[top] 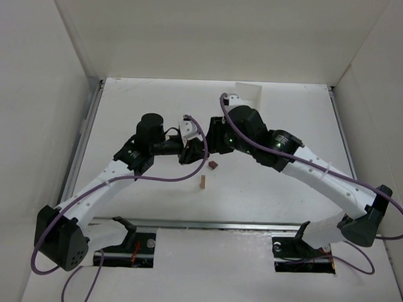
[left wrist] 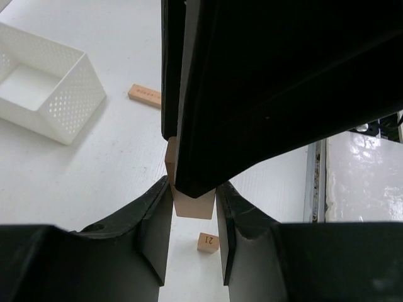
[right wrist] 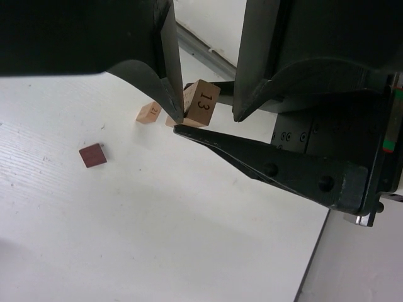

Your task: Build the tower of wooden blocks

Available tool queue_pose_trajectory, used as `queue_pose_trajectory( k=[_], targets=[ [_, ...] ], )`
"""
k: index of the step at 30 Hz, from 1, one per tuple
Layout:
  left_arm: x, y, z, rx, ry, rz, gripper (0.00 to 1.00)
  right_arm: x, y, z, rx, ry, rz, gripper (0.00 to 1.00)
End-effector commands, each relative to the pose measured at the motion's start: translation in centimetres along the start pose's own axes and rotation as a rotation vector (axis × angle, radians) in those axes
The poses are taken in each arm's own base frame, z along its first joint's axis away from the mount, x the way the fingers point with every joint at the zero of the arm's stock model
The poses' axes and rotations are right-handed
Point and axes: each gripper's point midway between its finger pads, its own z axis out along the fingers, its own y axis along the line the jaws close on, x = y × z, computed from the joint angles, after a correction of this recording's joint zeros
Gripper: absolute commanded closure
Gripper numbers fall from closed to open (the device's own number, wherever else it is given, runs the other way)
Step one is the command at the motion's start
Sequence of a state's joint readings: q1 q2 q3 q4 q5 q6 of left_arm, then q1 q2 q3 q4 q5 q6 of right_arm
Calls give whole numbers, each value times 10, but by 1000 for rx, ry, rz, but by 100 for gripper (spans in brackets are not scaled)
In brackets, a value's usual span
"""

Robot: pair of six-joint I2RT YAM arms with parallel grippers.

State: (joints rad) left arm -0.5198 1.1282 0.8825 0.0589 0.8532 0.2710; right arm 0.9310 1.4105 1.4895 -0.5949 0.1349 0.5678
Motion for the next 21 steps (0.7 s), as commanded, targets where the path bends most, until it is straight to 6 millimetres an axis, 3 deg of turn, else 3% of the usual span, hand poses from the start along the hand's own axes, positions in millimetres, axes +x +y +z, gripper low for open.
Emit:
queue_pose_trajectory(
  k=[1, 13, 21],
  targets=[
    [-11, -5, -2, 14, -46, 47, 100, -13, 7, -8, -7, -31, -12, 57],
    [-10, 0, -2, -16, -40, 46, 100, 0, -1, -8, 32, 8, -16, 62],
    [-13, -3, -2, 5, -52, 54, 100, -9, 6, -3, 14, -19, -11, 85]
  ],
)
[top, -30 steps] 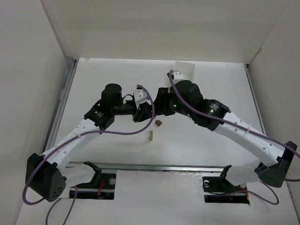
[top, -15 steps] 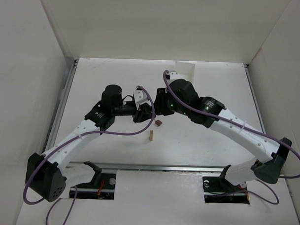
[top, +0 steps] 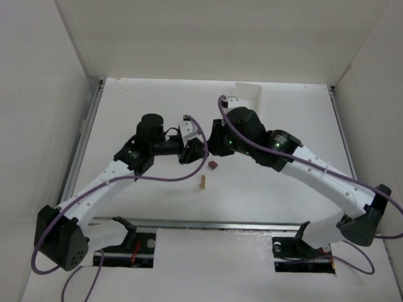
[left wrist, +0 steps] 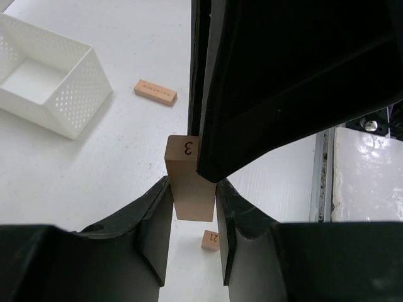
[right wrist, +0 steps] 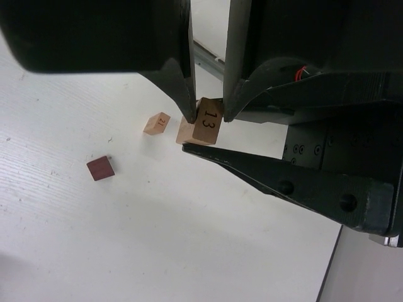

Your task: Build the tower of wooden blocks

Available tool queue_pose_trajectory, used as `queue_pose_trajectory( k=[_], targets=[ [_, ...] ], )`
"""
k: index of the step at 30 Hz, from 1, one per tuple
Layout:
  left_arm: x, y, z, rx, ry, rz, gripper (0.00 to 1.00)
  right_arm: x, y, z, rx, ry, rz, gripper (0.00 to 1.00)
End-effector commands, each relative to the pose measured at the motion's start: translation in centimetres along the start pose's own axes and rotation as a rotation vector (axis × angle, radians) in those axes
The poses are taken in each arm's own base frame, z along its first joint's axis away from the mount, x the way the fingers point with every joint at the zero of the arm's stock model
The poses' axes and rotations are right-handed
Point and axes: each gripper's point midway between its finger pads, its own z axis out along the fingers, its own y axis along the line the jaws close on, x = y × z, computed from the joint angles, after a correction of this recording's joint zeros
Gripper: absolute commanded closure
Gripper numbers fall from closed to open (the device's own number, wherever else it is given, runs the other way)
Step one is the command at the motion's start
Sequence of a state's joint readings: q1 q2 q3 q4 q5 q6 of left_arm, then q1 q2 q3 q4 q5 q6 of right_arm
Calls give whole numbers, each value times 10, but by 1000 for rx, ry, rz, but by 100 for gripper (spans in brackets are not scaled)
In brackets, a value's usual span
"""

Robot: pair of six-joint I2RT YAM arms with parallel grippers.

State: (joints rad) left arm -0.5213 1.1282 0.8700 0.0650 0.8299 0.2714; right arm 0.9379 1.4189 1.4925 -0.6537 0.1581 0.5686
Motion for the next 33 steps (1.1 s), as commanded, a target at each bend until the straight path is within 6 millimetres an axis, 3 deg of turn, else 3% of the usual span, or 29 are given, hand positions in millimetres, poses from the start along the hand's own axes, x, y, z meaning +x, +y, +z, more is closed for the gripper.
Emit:
queue_pose_trajectory(
  k=[1, 3, 5, 7, 11, 14, 17, 21, 22, 23, 26, 27, 30, 33],
  targets=[
    [-18, -6, -3, 25, -61, 67, 100, -19, 15, -1, -29, -53, 1, 87],
    [-17, -8, -4, 33, -64, 92, 100, -20, 16, 1, -29, -53, 1, 87],
    [-13, -9, -4, 36, -48, 87, 100, -19, 14, 5, -17, -50, -1, 73],
    [-11, -9, -4, 37, -42, 95, 100, -22, 16, 3, -21, -58, 1, 65],
    [-10, -10, -5, 37, -42, 104, 100, -26, 19, 6, -21, -58, 1, 63],
    [-8, -11, -7, 37, -42, 104, 100, -21, 16, 9, -11, -42, -3, 73],
    [-8, -11, -7, 37, -42, 104, 100, -18, 17, 13, -12, -28, -5, 97],
    [-10, -11, -6, 34, -58, 101, 100, -15, 13, 13, 6, -16, -8, 100],
    [-6, -11, -5, 35, -51, 94, 95, -14, 9, 8, 16, -21, 1, 100],
    [-11, -12, -7, 32, -66, 109, 70, -15, 6, 6, 28, -30, 10, 100],
    [-8, -16, -9, 42, -73, 129, 37, -11, -7, -3, 72, -47, 31, 100],
    [-9, -15, -9, 42, -73, 152, 19, -11, -10, -5, 83, -54, 31, 100],
    [1, -20, -12, 55, -55, 186, 3, -4, -26, -12, 148, -52, 52, 100],
    [17, -23, -15, 82, -9, 265, 0, 13, -44, -15, 210, -26, 75, 100]
  ],
)
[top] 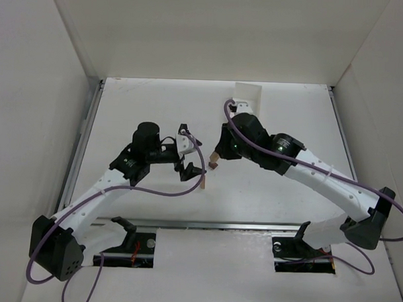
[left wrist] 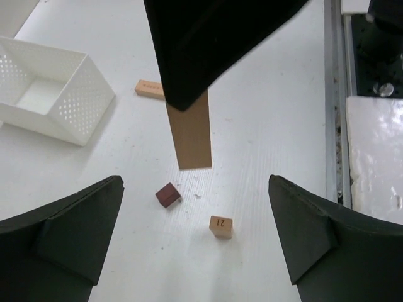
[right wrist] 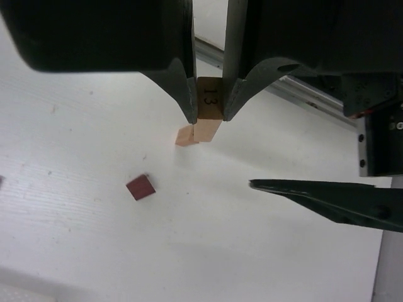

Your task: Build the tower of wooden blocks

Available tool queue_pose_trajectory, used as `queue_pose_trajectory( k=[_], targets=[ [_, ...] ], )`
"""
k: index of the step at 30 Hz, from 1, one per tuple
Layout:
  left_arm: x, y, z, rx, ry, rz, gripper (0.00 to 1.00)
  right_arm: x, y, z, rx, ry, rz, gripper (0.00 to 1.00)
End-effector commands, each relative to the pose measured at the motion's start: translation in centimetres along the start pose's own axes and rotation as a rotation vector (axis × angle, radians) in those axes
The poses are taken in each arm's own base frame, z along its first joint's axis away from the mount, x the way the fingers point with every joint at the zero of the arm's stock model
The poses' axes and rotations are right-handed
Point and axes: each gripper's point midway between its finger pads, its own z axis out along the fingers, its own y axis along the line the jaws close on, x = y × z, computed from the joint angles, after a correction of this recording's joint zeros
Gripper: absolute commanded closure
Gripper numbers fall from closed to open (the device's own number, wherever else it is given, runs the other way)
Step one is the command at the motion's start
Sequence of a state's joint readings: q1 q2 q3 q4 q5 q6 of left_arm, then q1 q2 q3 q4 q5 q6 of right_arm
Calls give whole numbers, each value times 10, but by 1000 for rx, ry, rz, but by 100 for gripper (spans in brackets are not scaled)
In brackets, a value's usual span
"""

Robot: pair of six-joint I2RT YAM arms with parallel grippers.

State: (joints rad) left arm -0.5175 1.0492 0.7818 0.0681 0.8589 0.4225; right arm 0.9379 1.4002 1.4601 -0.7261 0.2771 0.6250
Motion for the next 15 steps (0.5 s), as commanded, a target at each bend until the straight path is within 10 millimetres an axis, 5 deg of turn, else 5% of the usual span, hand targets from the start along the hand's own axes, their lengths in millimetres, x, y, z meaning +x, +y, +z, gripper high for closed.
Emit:
queue_pose_trajectory(
  k=[1, 6, 15],
  targets=[
    [2, -14, -7, 60, 0, 149, 0, 6, -18, -12, 66, -21, 50, 100],
    [36, -32, -11, 133, 64, 211, 0, 46, -39, 6, 127, 49, 74, 100],
    [24, -39, -18, 117, 28, 135, 0, 68, -49, 34, 200, 51, 109, 100]
  ],
)
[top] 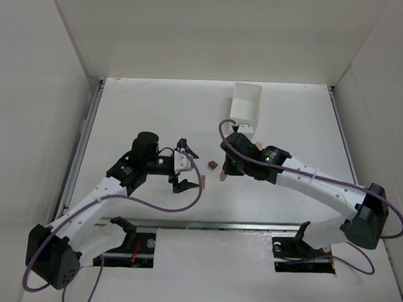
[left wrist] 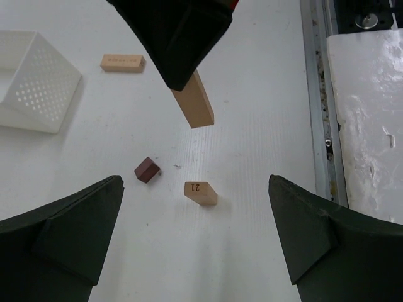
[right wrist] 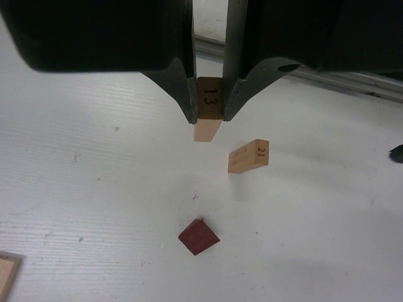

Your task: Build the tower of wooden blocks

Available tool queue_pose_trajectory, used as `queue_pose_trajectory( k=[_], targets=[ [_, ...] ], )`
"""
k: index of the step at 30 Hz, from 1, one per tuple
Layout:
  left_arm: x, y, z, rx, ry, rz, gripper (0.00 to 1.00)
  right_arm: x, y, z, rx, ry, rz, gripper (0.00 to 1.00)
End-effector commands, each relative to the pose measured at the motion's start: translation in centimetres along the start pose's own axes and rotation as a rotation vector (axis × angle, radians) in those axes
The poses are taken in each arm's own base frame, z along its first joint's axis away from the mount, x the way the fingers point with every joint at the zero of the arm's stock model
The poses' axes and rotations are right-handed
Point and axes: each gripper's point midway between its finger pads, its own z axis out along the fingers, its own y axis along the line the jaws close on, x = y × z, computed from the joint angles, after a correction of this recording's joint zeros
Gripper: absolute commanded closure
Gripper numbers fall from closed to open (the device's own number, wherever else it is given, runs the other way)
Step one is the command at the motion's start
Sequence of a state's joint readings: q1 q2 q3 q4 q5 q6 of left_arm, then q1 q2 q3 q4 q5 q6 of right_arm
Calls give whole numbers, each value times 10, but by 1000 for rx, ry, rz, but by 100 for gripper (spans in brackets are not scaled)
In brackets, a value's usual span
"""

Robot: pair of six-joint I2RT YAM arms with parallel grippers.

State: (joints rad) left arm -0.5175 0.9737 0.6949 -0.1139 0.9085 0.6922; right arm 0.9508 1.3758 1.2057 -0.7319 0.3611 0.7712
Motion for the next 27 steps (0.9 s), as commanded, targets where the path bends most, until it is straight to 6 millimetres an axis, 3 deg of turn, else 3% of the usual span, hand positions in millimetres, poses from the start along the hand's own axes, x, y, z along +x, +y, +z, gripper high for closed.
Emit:
queue_pose_trajectory(
  k=[1, 9, 19, 27],
  targets=[
    [-22, -2, -8, -12, -76, 15, 0, -7, 9, 8, -4, -59, 60, 100],
    [-2, -2, -17, -88, -13, 0, 0, 21, 8, 32, 79, -53, 80, 100],
    [-23, -6, -19, -135, -145, -117, 1, 32, 12, 39, 129, -87, 101, 100],
    [-17, 1, -20, -182, -143, -167, 1, 41, 9, 47, 167, -85, 127, 100]
  ],
)
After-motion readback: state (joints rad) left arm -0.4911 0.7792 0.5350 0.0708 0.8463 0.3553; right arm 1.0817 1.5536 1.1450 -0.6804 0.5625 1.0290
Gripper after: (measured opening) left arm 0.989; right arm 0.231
